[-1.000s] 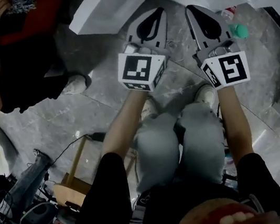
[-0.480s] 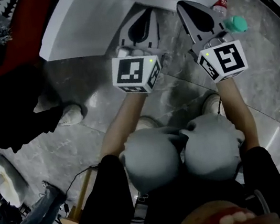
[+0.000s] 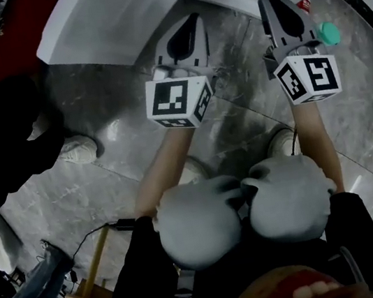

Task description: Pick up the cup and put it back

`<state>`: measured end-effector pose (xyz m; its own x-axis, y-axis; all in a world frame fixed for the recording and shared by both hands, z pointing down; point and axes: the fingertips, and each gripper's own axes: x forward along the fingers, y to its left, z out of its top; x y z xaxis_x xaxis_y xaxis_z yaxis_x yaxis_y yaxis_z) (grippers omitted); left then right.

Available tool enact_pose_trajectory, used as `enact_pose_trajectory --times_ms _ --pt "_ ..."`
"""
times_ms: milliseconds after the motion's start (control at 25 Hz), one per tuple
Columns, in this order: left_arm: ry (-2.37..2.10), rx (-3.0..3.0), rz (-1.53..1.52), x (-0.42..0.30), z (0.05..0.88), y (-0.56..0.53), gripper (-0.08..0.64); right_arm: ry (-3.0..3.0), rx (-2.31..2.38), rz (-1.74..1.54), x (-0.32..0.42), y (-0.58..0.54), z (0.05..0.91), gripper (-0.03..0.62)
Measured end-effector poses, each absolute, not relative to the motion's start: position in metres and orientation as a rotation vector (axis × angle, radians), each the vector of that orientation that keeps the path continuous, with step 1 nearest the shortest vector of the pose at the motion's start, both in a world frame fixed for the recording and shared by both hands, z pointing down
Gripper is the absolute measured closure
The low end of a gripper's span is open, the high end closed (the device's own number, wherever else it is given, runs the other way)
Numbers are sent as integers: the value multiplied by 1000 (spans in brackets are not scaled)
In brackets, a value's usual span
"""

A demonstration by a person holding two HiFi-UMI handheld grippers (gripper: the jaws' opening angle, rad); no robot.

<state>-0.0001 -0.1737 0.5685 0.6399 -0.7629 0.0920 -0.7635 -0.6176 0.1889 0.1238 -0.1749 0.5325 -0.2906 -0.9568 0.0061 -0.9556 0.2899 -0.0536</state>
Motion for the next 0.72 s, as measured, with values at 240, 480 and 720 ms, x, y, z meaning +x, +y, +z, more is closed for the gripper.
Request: enact_pose_trajectory --times_ms 240,480,720 --pt "-1280 2669 22 -3 564 -173 546 2516 -1818 -96 112 -172 537 544" --pt "-1276 2687 37 3 564 -170 546 2563 -1851 -53 114 -179 557 384" --pt "-1279 2688 83 -3 572 -167 546 2721 -1886 55 119 -212 602 254"
